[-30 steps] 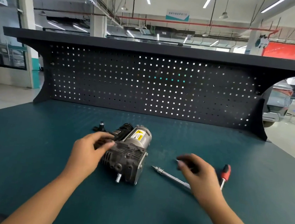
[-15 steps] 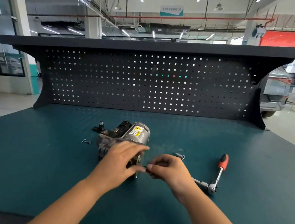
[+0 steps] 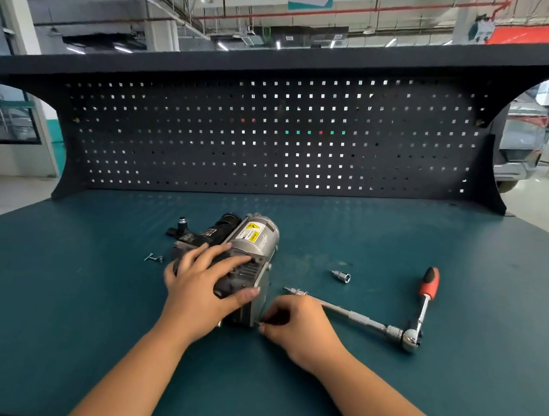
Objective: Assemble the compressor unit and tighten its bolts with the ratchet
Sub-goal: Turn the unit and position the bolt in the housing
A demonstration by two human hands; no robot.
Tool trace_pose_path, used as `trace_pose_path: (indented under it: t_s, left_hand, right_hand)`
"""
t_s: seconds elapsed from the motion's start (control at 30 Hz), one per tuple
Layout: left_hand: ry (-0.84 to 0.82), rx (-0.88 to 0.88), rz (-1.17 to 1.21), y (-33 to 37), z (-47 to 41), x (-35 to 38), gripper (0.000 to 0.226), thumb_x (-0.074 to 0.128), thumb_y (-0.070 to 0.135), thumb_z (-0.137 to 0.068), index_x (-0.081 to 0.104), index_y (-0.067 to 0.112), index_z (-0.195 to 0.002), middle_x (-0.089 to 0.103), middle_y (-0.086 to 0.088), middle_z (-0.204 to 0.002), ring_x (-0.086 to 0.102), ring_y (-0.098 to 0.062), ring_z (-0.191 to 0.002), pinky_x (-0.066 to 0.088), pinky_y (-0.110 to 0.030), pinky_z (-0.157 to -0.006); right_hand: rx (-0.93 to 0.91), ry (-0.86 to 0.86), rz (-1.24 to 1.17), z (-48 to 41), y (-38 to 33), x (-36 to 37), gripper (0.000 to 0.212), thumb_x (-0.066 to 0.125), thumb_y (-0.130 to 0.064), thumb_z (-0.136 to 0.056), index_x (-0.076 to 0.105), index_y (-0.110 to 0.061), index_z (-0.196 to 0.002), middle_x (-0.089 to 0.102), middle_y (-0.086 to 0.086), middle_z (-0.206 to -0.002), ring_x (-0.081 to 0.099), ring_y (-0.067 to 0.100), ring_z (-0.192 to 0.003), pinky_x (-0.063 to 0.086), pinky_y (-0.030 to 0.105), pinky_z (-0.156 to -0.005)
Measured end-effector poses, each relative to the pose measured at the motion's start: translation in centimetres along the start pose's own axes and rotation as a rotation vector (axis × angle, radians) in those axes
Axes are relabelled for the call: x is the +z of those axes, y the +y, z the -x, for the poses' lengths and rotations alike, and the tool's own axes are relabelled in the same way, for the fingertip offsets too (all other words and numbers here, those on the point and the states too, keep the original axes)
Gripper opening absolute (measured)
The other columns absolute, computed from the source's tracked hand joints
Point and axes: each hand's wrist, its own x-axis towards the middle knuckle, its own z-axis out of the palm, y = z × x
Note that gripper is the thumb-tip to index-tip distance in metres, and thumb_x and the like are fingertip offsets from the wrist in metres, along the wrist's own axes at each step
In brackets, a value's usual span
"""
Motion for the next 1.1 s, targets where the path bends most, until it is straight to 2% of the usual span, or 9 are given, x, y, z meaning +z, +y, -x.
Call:
trace_pose_path:
  t_s: [0.1,0.2,0.27,0.33,0.47,0.63,0.8,0.97,1.1]
  left_hand:
    - [0.019,0.003,0.013,0.14,-0.01,-0.08,0.074,0.030,0.085,-0.057,0.054,0.053,-0.119,0.039,0.022,-0.141,0.023,-0.013,-0.134,0.008,-0.035,-0.103]
    - [0.024,0.007,0.020,0.20,0.00,-0.07,0.073,0.030,0.085,-0.057,0.055,0.053,-0.118,0.039,0.022,-0.141,0.022,-0.012,-0.134,0.005,-0.031,-0.101]
    - [0.028,0.006,0.022,0.19,0.02,-0.03,0.073,0.030,0.085,-0.058,0.055,0.052,-0.118,0.040,0.021,-0.140,0.022,-0.012,-0.134,0.005,-0.030,-0.101]
    - [0.034,0.009,0.025,0.17,0.01,0.00,0.073,0.030,0.085,-0.058,0.055,0.052,-0.118,0.040,0.021,-0.140,0.022,-0.012,-0.133,0.005,-0.031,-0.101]
    - [0.051,0.012,0.051,0.12,0.03,0.10,0.071,0.032,0.085,-0.059,0.057,0.051,-0.117,0.042,0.021,-0.139,0.022,-0.009,-0.131,0.005,-0.038,-0.105]
    - [0.051,0.021,0.059,-0.01,0.01,0.22,0.070,0.032,0.086,-0.060,0.056,0.052,-0.117,0.041,0.021,-0.138,0.022,-0.010,-0.131,0.004,-0.041,-0.106]
    - [0.060,0.031,0.064,-0.17,0.06,0.27,0.070,0.032,0.087,-0.061,0.056,0.052,-0.117,0.041,0.021,-0.138,0.022,-0.009,-0.131,0.003,-0.039,-0.105]
    - [0.063,0.028,0.066,-0.06,0.01,0.28,0.070,0.032,0.087,-0.060,0.056,0.052,-0.116,0.041,0.021,-0.138,0.022,-0.010,-0.132,0.003,-0.040,-0.106]
    - [0.064,0.033,0.060,-0.01,0.04,0.20,0.070,0.031,0.087,-0.061,0.056,0.053,-0.117,0.041,0.021,-0.139,0.021,-0.009,-0.131,0.002,-0.036,-0.104]
  right_hand:
    - [-0.017,-0.006,0.001,-0.05,-0.06,0.09,0.006,0.070,-0.007,-0.076,0.071,-0.009,-0.081,0.052,-0.020,-0.060,0.049,-0.015,-0.053,0.037,0.002,-0.058]
    - [-0.023,0.011,0.016,0.03,-0.13,0.15,0.007,0.069,-0.007,-0.077,0.072,-0.009,-0.083,0.054,-0.019,-0.062,0.049,-0.008,-0.055,0.037,0.002,-0.059]
    - [-0.015,0.021,0.019,0.09,-0.10,0.17,0.007,0.069,-0.008,-0.078,0.072,-0.009,-0.085,0.059,-0.012,-0.068,0.051,-0.001,-0.062,0.037,0.001,-0.060]
    - [0.002,0.026,0.021,0.08,-0.06,0.19,0.008,0.069,-0.008,-0.079,0.072,-0.009,-0.086,0.061,-0.007,-0.072,0.053,0.004,-0.066,0.038,0.001,-0.060]
    - [0.049,0.023,-0.009,0.03,-0.05,0.34,0.005,0.070,-0.010,-0.079,0.071,-0.013,-0.083,0.059,-0.011,-0.069,0.051,-0.001,-0.062,0.039,0.003,-0.059]
    - [0.049,0.020,0.013,0.08,0.02,0.41,0.006,0.070,-0.011,-0.079,0.071,-0.015,-0.084,0.063,-0.005,-0.076,0.056,0.008,-0.070,0.041,0.008,-0.062]
    - [0.031,0.010,0.018,0.17,-0.06,0.52,0.006,0.070,-0.011,-0.079,0.070,-0.015,-0.082,0.060,-0.010,-0.071,0.054,0.006,-0.067,0.041,0.008,-0.062]
    - [0.086,0.042,-0.025,-0.01,0.11,0.64,0.012,0.072,-0.009,-0.079,0.066,-0.014,-0.088,0.064,-0.003,-0.081,0.058,0.006,-0.073,0.042,0.005,-0.065]
    - [0.110,0.042,-0.025,0.00,0.12,0.56,0.008,0.074,-0.016,-0.079,0.067,-0.020,-0.078,0.065,-0.006,-0.075,0.058,0.005,-0.070,0.042,0.007,-0.062]
